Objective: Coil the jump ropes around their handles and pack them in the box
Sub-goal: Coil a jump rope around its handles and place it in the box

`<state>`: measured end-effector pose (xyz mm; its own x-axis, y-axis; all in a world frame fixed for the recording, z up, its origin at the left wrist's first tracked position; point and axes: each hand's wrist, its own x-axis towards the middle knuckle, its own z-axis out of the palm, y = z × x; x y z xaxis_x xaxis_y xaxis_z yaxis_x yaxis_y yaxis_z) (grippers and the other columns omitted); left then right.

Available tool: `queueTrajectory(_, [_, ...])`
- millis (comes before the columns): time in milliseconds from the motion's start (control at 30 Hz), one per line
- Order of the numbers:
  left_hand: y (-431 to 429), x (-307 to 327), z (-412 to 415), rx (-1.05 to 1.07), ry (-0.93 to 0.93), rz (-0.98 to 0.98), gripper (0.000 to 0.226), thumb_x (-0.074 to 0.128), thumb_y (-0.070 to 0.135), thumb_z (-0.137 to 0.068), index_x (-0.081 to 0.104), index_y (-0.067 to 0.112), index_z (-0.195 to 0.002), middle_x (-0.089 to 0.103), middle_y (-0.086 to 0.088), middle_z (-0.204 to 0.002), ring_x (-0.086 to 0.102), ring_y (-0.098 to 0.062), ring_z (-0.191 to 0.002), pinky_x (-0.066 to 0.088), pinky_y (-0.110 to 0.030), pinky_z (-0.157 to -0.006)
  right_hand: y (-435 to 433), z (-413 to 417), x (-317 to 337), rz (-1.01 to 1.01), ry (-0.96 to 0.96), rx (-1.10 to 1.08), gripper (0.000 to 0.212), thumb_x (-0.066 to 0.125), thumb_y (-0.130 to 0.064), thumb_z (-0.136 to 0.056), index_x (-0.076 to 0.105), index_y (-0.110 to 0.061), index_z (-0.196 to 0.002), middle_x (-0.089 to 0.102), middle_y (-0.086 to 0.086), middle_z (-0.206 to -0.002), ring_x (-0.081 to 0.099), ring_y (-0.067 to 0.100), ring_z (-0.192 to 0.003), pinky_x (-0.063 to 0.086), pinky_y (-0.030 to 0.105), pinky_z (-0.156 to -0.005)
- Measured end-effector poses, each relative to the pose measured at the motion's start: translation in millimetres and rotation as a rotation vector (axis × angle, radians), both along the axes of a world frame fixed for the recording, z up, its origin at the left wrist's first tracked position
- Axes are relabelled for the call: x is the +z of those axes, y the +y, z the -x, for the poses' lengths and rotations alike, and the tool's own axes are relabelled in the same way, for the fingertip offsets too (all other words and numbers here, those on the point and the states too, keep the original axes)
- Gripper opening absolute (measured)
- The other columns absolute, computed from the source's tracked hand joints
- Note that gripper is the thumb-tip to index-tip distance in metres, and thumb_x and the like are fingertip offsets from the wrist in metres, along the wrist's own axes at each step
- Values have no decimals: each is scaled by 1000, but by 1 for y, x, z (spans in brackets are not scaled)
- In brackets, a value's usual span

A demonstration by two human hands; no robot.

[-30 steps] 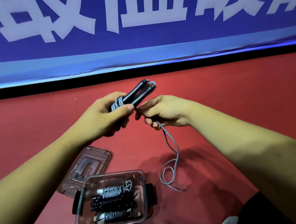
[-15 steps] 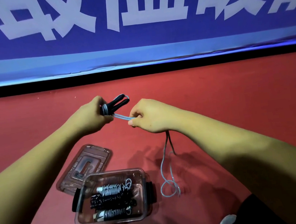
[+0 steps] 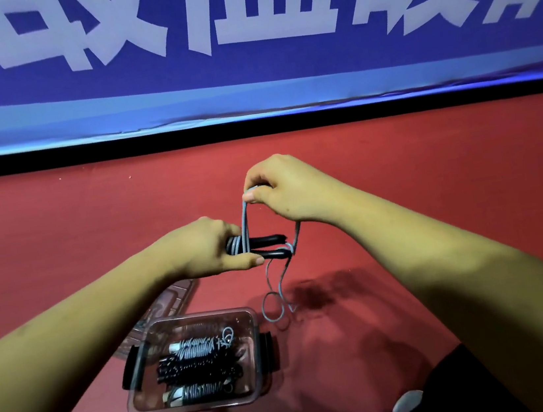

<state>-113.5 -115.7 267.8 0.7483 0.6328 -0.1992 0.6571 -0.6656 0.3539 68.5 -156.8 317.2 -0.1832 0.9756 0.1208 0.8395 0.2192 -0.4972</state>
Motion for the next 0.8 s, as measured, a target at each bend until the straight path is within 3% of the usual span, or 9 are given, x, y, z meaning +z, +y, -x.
queueTrajectory(67, [-8, 8, -1, -65, -85, 112, 13, 62, 54, -89, 62, 49, -77, 51, 5, -52, 45, -7, -47, 34, -19, -50, 3, -8, -1, -2, 26, -20, 14, 63, -26, -92, 72, -17, -88, 64, -8, -75, 57, 11, -74, 43, 27, -69])
queueTrajectory(100, [-11, 12, -1, -93, -113, 139, 16, 61, 49, -92, 59, 50, -76, 54, 6, -53, 47, -5, -47, 33, -16, -49, 3, -11, -1, 3, 53, -26, 13, 63, -26, -92, 72, -18, -86, 62, -10, -71, 55, 6, -69, 41, 25, -67])
queueTrajectory(233, [-18, 20, 1, -132, -187, 161, 13, 58, 43, -95, 57, 33, -86, 66, 5, -64, 53, -4, -52, 36, -16, -51, 5, -24, -2, 76, 187, -34, 14, 69, -25, -89, 73, -13, -84, 61, -7, -63, 51, 6, -57, 43, 22, -60])
queueTrajectory(367, [-23, 22, 6, -133, -342, 202, 23, 59, 43, -94, 53, 22, -101, 69, 4, -69, 57, -9, -56, 42, -24, -54, 3, -33, -10, 251, 438, -3, 11, 70, -21, -89, 73, -11, -91, 61, -4, -64, 48, 9, -56, 39, 21, -52])
queueTrajectory(433, [-27, 24, 7, -102, -428, 207, 34, 60, 44, -92, 43, 27, -117, 70, 2, -71, 59, -19, -59, 43, -30, -56, 3, -35, -14, 272, 520, 11, 8, 69, -18, -90, 72, -11, -92, 63, -6, -68, 53, 8, -61, 42, 19, -56])
queueTrajectory(500, [-29, 25, 7, -56, -498, 190, 50, 61, 41, -93, 33, 37, -133, 70, 2, -73, 58, -23, -60, 44, -30, -58, 4, -37, -16, 278, 540, 8, 3, 69, -15, -88, 72, -15, -88, 63, -1, -72, 53, 13, -67, 43, 24, -62])
queueTrajectory(567, [-27, 26, 8, -47, -568, 158, 51, 61, 35, -95, 37, 42, -139, 69, 3, -75, 60, -16, -62, 45, -25, -61, 4, -36, -20, 320, 530, 13, 22, 58, -1, -84, 70, -19, -80, 59, 7, -67, 46, 20, -62, 38, 29, -57])
queueTrajectory(667, [-24, 27, 7, -36, -639, 202, 30, 61, 26, -97, 60, 31, -127, 68, 2, -83, 66, -12, -70, 48, -20, -71, 0, -32, -26, 383, 503, 31, 36, 42, 14, -82, 68, -10, -82, 58, 8, -62, 45, 22, -60, 36, 28, -53])
queueTrajectory(800, [-26, 30, 6, 14, -601, 177, 6, 58, 26, -99, 63, 23, -98, 66, 1, -69, 53, -2, -53, 38, -18, -54, -4, -25, -28, 450, 529, 57, 25, 48, 6, -89, 66, -9, -81, 63, 12, -68, 52, 24, -59, 44, 31, -55])
